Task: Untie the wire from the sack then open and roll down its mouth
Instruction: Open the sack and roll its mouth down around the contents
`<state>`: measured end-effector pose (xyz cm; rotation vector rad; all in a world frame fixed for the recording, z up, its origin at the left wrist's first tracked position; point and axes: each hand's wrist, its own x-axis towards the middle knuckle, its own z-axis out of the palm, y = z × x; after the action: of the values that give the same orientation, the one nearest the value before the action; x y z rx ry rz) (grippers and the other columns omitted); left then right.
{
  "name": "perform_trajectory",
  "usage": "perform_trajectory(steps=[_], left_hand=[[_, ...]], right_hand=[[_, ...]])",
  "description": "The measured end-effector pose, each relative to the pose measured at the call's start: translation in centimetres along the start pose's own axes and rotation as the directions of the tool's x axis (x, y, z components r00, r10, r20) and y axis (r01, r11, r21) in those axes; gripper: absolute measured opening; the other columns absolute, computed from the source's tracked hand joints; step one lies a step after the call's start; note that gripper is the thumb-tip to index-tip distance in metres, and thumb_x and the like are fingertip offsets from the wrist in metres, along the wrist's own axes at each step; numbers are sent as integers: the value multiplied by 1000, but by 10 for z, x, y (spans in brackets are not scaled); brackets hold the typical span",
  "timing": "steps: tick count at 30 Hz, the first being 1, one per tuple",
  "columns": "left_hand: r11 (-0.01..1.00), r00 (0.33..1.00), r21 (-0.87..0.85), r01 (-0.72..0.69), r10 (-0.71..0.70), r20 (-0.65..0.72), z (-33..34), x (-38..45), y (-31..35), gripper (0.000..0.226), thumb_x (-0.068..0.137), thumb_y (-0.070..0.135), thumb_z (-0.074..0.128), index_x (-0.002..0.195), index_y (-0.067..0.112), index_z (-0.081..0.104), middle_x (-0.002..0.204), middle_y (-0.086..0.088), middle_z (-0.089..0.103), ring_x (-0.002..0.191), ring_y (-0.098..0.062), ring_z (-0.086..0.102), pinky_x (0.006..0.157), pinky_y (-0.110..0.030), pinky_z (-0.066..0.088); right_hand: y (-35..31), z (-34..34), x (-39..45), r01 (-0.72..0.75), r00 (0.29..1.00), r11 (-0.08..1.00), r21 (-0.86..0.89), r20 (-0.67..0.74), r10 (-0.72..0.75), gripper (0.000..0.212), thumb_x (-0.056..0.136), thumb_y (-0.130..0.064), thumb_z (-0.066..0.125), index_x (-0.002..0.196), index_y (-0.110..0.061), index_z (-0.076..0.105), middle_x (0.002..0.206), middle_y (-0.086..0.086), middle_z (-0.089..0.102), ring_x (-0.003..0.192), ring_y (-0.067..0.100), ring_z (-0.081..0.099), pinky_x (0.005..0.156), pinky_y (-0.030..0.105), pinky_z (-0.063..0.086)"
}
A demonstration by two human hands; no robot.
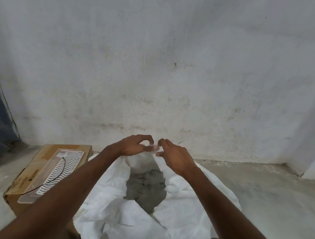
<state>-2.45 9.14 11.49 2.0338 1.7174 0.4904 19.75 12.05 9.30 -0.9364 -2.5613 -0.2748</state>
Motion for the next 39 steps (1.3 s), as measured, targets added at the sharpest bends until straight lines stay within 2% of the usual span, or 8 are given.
perform_trajectory(steps=[6,10,14,18,24,29,34,39], left_hand=[[911,945,342,-232,294,-141,5,-1,-4,27,100,52,50,107,30,62,84,9,66,72,-8,56,65,-28,41],[882,927,396,-257,341,-159,10,1,-4,27,104,29,53,111,6,67,102,-10,49,85,-20,50,79,-39,48],[924,927,258,-282,332,-176,19,-4,2,42,103,30,54,144,23,47,103,0,51,83,-11,52,80,-27,50],[921,918,274,-277,338,-208,34,-2,6,23,99,18,58,121,14,62,101,-5,59,83,-22,61,77,-39,52],[990,948,142,-9,53,-313,34,10,0,19,95,13,48,88,16,65,86,-1,66,80,-25,61,66,-33,42],[980,989,131,150,-149,-17,30,26,3,32,100,19,39,73,10,51,79,-4,55,81,-27,55,71,-33,36],[970,992,215,-110,119,-32,42,18,18,38,102,56,41,128,30,49,106,-1,61,95,-19,56,89,-40,43],[979,977,-88,-185,174,-123,59,20,29,18,104,23,47,87,19,53,83,1,61,75,-16,53,74,-38,43]], right_hand=[[12,-12,10,-200,969,965,168,178,170,36,103,-45,49,100,-15,67,96,1,68,85,25,65,73,35,48],[12,-19,17,-312,925,854,417,340,172,56,103,-50,47,62,-14,37,57,-2,36,56,18,37,60,34,32],[20,-26,21,-477,842,710,518,500,202,58,103,-45,52,59,-14,30,57,-1,26,52,12,25,57,29,23],[26,-25,20,-605,747,651,458,609,265,53,103,-51,48,81,-4,59,80,8,54,73,17,46,74,32,37],[16,-16,-5,-311,932,927,210,260,253,38,100,-51,53,115,-16,57,106,3,61,89,22,60,74,35,44],[11,1,-24,-234,966,968,-87,94,242,15,105,-19,43,111,-17,57,104,2,64,91,25,65,67,32,39],[25,-22,-1,-558,821,790,255,309,480,28,103,-27,45,101,-13,70,109,8,70,97,29,65,86,37,48],[31,-39,11,-677,733,542,498,524,434,46,104,-27,53,62,-12,39,67,2,44,61,14,39,64,30,32]])
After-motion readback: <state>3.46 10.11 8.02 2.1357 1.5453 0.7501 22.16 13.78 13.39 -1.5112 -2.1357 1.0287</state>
